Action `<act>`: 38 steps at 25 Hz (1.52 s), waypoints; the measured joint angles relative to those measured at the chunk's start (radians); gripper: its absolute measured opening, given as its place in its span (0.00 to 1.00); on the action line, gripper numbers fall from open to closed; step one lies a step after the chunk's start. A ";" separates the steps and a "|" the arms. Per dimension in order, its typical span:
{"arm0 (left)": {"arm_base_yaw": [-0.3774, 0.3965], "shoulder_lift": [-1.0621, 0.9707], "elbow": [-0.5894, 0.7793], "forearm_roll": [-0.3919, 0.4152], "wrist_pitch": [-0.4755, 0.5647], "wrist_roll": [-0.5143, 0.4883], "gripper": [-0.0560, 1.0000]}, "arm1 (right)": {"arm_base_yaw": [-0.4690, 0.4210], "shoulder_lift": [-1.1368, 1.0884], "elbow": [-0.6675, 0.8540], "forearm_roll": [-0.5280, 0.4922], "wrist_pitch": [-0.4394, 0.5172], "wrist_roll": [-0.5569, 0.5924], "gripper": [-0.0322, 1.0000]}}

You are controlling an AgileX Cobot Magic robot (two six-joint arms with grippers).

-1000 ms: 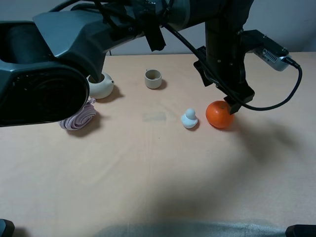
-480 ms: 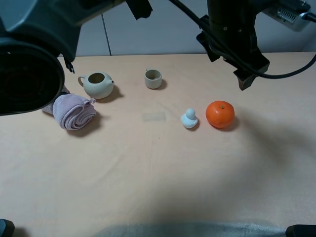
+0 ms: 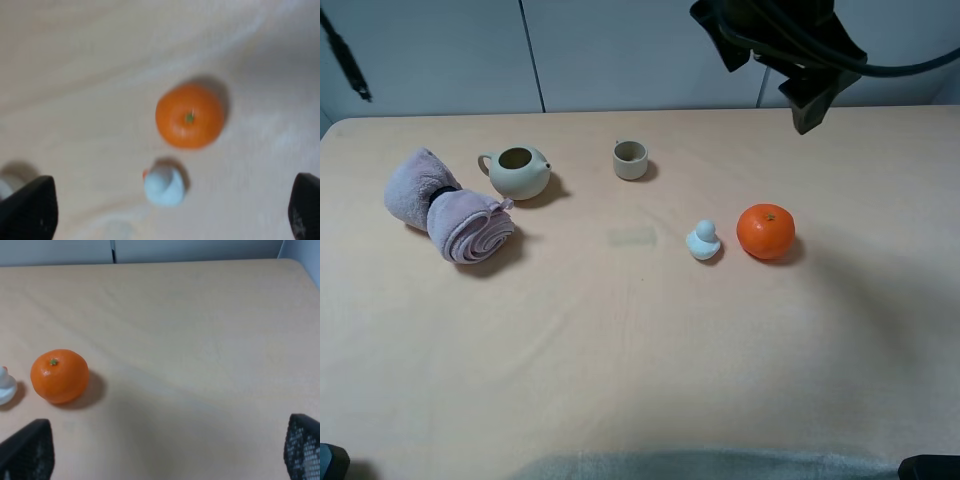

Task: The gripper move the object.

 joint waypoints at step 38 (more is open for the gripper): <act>0.000 -1.214 1.069 0.101 0.002 0.001 0.92 | 0.000 0.000 0.000 0.000 0.000 0.000 0.70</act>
